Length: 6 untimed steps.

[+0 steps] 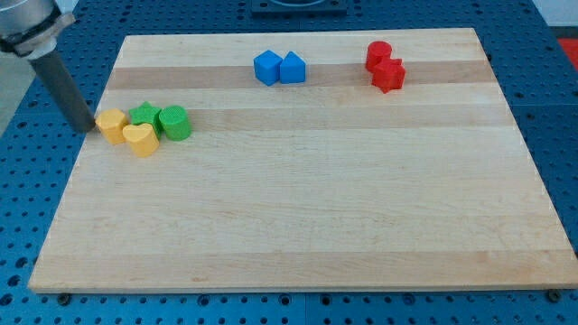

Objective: Move the green and yellow blocks slightly to the right

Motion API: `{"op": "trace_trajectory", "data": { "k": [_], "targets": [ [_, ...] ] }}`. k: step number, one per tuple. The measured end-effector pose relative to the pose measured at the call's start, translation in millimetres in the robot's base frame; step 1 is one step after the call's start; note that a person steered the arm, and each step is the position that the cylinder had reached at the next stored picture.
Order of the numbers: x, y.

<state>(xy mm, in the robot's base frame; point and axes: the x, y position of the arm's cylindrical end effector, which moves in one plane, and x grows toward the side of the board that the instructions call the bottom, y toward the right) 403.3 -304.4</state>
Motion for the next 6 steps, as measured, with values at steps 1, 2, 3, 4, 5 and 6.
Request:
{"op": "trace_trajectory", "data": {
  "k": [1,2,3,4,5,6],
  "targets": [
    [21.5,3.0],
    [54.7,28.6],
    [80.2,54.3],
    [72.9,75.0],
    [57.5,75.3],
    [37.6,59.6]
  ]
}}
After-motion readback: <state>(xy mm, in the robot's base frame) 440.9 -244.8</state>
